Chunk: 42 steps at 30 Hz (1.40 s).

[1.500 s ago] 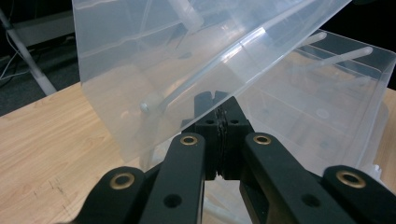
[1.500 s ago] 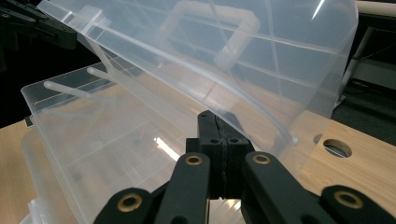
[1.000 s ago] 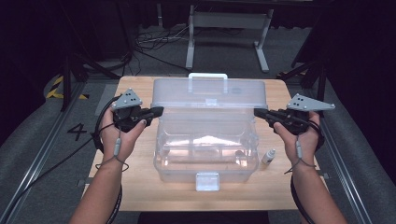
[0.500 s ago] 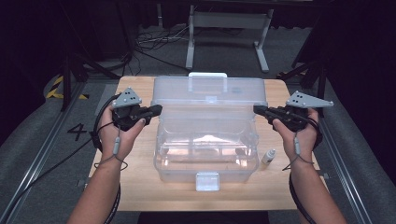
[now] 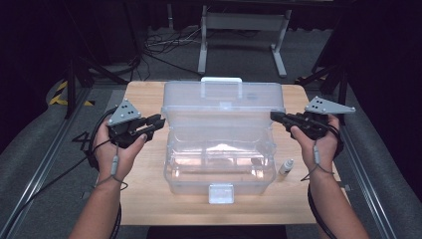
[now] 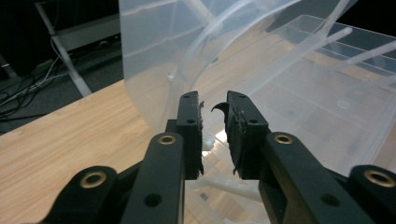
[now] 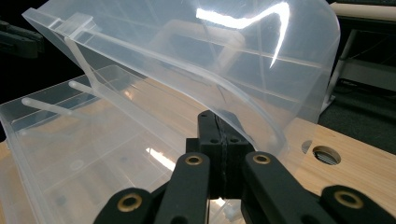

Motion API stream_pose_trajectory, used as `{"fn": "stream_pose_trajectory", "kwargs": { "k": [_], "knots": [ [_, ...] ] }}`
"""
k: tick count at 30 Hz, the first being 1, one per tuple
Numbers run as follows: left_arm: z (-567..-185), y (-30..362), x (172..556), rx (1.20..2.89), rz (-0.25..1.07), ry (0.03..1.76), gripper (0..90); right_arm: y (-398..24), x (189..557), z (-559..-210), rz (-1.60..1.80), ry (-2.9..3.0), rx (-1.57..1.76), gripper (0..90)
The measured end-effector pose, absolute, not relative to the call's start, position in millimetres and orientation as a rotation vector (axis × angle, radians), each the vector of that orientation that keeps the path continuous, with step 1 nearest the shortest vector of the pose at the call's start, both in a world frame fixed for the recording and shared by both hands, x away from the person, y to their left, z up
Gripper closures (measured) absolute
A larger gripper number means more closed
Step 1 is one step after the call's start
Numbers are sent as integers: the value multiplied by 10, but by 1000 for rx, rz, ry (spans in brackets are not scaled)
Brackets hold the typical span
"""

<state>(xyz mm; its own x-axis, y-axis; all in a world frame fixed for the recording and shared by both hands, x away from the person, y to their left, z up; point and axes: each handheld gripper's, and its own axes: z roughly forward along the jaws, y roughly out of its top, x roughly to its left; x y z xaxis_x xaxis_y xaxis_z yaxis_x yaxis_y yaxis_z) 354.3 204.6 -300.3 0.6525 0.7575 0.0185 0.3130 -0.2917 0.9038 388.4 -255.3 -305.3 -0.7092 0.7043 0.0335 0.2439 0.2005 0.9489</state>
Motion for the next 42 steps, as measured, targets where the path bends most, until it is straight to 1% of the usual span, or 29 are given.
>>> {"fn": "stream_pose_trajectory", "kwargs": {
  "k": [2,3,4,6,7,8,12,17,28,31,39,42],
  "knots": [
    [-2984,2050,3553,1845,583,857,671,-2554,3885,-3051,1519,2073,886,900],
    [-2984,2050,3553,1845,583,857,615,-2554,3885,-3051,1519,2073,886,900],
    [-2980,2049,3560,1835,594,856,615,-2555,3889,-3050,1523,2073,888,900],
    [-2975,2042,3575,1820,602,852,551,-2553,3895,-3047,1526,2071,890,900],
    [-2975,2039,3584,1812,610,845,551,-2553,3895,-3047,1526,2071,890,900],
    [-2976,2035,3594,1805,622,840,515,-2548,3894,-3044,1533,2071,889,900],
    [-2997,2014,3635,1792,650,836,481,-2538,3895,-3036,1535,2075,883,900],
    [-3022,1978,3706,1793,653,855,458,-2538,3898,-3034,1541,2075,889,900],
    [-3022,1794,3781,1780,682,845,453,-2537,3907,-3040,1552,2078,893,900],
    [-3035,1730,3802,1790,746,857,444,-2530,3915,-3048,1554,2078,898,900],
    [-3016,1690,3847,1766,780,885,454,-2529,3915,-3044,1552,2080,902,900],
    [-2999,1694,3838,1752,795,883,476,-2528,3916,-3042,1552,2081,906,900]
  ]
}}
